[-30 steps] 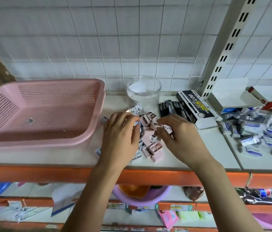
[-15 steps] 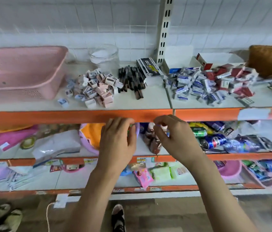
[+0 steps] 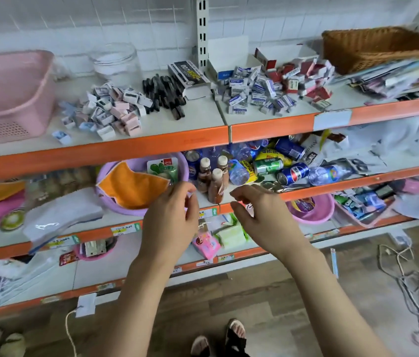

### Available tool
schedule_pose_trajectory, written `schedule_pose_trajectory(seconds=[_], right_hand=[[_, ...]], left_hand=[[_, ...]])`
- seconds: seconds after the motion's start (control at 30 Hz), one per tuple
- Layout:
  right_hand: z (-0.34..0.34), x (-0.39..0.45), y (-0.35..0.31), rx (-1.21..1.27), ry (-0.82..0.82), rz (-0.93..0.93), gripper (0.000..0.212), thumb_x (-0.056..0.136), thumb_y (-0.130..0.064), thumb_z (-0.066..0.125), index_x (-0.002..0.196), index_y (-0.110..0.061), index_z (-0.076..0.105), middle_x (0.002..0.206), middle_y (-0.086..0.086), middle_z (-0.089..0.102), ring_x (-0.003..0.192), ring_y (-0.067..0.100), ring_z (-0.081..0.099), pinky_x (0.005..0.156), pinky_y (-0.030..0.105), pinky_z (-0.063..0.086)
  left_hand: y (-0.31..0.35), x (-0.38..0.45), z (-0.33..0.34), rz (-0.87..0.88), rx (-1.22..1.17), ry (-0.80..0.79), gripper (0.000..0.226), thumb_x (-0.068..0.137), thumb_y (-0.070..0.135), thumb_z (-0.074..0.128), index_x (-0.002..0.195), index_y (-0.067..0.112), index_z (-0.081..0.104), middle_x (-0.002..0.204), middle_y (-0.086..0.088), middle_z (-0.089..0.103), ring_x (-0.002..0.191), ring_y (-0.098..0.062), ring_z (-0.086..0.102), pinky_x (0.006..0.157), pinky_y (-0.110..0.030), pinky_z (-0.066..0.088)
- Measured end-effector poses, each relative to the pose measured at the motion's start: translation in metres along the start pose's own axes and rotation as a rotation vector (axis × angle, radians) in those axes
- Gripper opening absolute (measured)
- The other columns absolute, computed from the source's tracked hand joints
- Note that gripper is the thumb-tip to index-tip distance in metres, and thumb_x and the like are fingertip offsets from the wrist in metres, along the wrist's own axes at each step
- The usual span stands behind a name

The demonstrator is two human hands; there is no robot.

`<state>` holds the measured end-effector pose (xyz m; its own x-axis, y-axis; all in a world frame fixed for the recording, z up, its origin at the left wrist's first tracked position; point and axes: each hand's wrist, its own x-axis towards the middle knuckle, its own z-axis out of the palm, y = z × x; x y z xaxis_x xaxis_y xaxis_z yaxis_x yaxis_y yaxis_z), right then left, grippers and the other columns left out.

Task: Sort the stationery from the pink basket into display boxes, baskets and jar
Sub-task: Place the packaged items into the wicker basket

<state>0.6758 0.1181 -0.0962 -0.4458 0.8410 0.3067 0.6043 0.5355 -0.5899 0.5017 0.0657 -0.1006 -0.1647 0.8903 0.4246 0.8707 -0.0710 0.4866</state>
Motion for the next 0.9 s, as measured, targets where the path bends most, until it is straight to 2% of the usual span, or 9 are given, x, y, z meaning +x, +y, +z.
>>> schedule_pose_trajectory(seconds=[0.13,0.27,0.37,0.4,0.47,0.53,0.67,0.8,0.9], right_hand=[[-0.004,-0.013,0.003,0.001,0.000,0.030,0.019,0.088,-0.012,0.060,0.106,-0.009,0.066,0.093,0.008,0.065,0.083,0.027,0.060,0.069,0.037,0.048],[-0.017,-0.008,0.010,-0.012,0.022,-0.002,0.016,0.089,-0.012,0.059,0.104,-0.010,0.066,0.093,0.008,0.065,0.081,0.027,0.061,0.067,0.039,0.049],[-0.032,0.000,0.025,-0.002,0.028,-0.010,0.019,0.090,-0.014,0.059,0.107,-0.009,0.065,0.095,0.007,0.064,0.084,0.026,0.060,0.070,0.037,0.048],[-0.038,0.003,0.033,0.005,0.026,-0.016,0.020,0.090,-0.013,0.058,0.108,-0.009,0.065,0.096,0.007,0.064,0.086,0.025,0.060,0.071,0.036,0.047],[-0.049,0.008,0.054,0.015,0.016,-0.027,0.020,0.090,-0.013,0.058,0.108,-0.009,0.065,0.096,0.006,0.064,0.088,0.025,0.060,0.072,0.035,0.047],[-0.065,0.013,0.081,0.029,0.002,-0.039,0.020,0.090,-0.015,0.057,0.107,-0.009,0.065,0.096,0.007,0.065,0.085,0.026,0.061,0.071,0.038,0.049],[-0.110,0.016,0.159,0.002,-0.029,-0.055,0.021,0.091,-0.018,0.056,0.109,-0.011,0.065,0.099,0.006,0.064,0.085,0.025,0.061,0.069,0.037,0.049],[-0.175,0.005,0.255,-0.072,-0.118,-0.094,0.021,0.090,-0.017,0.057,0.108,-0.011,0.066,0.102,0.008,0.065,0.088,0.029,0.062,0.068,0.038,0.051],[-0.225,-0.003,0.318,-0.141,-0.113,-0.064,0.024,0.087,-0.018,0.057,0.107,-0.010,0.068,0.101,0.011,0.067,0.089,0.033,0.063,0.069,0.037,0.049]], left_hand=[[0.009,-0.007,0.003,-0.003,-0.003,-0.041,0.005,0.089,0.010,0.057,0.090,0.008,0.061,0.077,-0.005,0.064,0.061,-0.018,0.057,0.049,-0.029,0.044],[0.024,0.004,0.005,0.021,-0.009,-0.012,0.003,0.089,0.008,0.058,0.086,0.008,0.060,0.074,-0.004,0.063,0.061,-0.019,0.055,0.049,-0.027,0.042],[0.041,0.017,0.013,0.039,-0.002,0.027,0.003,0.088,0.007,0.059,0.086,0.007,0.060,0.074,-0.004,0.063,0.060,-0.015,0.051,0.050,-0.017,0.035],[0.047,0.021,0.019,0.046,-0.002,0.033,0.002,0.088,0.007,0.059,0.086,0.006,0.060,0.075,-0.004,0.064,0.060,-0.015,0.052,0.050,-0.018,0.037],[0.062,0.028,0.036,0.052,-0.002,0.028,0.003,0.088,0.007,0.059,0.086,0.007,0.060,0.076,-0.004,0.065,0.059,-0.019,0.056,0.049,-0.031,0.046],[0.077,0.035,0.062,0.029,-0.004,0.011,0.005,0.089,0.008,0.057,0.084,0.008,0.060,0.075,-0.003,0.063,0.060,-0.019,0.055,0.050,-0.036,0.045],[0.121,0.052,0.132,-0.060,0.023,0.048,0.010,0.085,0.004,0.059,0.077,0.011,0.059,0.071,0.001,0.057,0.065,-0.019,0.051,0.057,-0.029,0.036],[0.193,0.062,0.206,-0.253,0.049,0.189,0.011,0.078,-0.004,0.063,0.073,0.005,0.062,0.069,-0.005,0.057,0.063,-0.027,0.053,0.060,-0.032,0.039],[0.251,0.067,0.257,-0.312,0.052,0.153,0.006,0.080,-0.001,0.064,0.079,0.004,0.063,0.078,-0.012,0.063,0.074,-0.033,0.057,0.065,-0.038,0.044]])
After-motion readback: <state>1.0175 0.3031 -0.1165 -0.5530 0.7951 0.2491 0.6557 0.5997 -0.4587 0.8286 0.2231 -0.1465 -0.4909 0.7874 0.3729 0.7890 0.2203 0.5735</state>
